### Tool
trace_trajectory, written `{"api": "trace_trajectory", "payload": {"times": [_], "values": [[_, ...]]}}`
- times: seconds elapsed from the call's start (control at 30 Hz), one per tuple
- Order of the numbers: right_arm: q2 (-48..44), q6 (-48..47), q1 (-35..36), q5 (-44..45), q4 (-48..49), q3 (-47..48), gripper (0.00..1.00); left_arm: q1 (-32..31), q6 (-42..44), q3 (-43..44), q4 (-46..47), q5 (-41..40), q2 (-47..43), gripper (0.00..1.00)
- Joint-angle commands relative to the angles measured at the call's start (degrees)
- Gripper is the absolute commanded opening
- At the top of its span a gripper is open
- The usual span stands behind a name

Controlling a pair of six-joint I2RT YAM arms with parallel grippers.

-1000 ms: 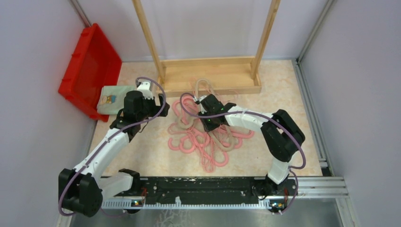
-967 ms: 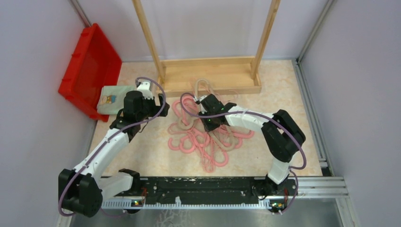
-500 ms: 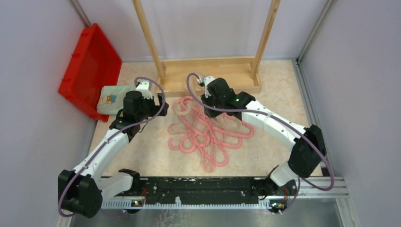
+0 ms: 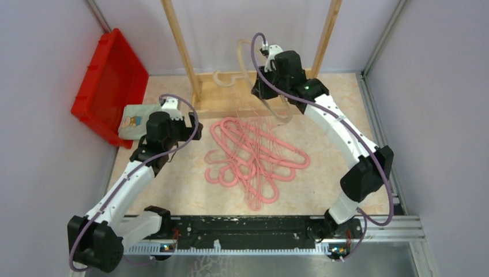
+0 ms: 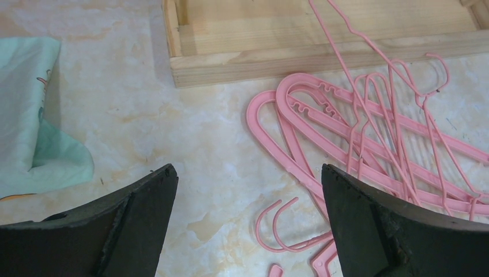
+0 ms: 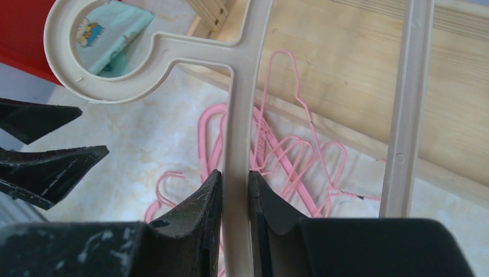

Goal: Organize the hangers

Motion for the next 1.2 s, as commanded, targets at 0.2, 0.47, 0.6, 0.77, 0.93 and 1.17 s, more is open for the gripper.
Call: {"api": "trace_trajectory", "payload": {"times": [0.2,0.47,0.6,0.77,0.93,1.17], "values": [[8.4,23.7,-10.7,-25.7,17.8,19.3,0.0,-0.2,-0.1,-1.2,1.0,-2.3,-3.1,1.0],[19.7,45.8,-13.4,-35.7,32.4,37.4,0.0,-0.1,-0.2,-1.7,1.6,-3.6,-2.8,1.0],[20.6,52.5,-14.1,-35.5,38.0,37.3,0.0,-0.1,-0.3,-2.2,1.7,-4.2,-3.1,1.0],[20.6,57.2,-14.8,-31.6,38.7,36.4,0.0,-0.1,-0.1,-1.4,1.7,-4.2,-2.5,1.0],[22.1,66.1,-14.9,-29.5,40.7,36.3,0.0,-0.1,0.6,-0.4,1.3,-4.2,-2.2,1.0],[21.5,67.9,-14.9,-27.0,32.1,35.1,0.0,-0.1,0.7,-0.7,1.1,-4.9,-2.6,1.0]]}}
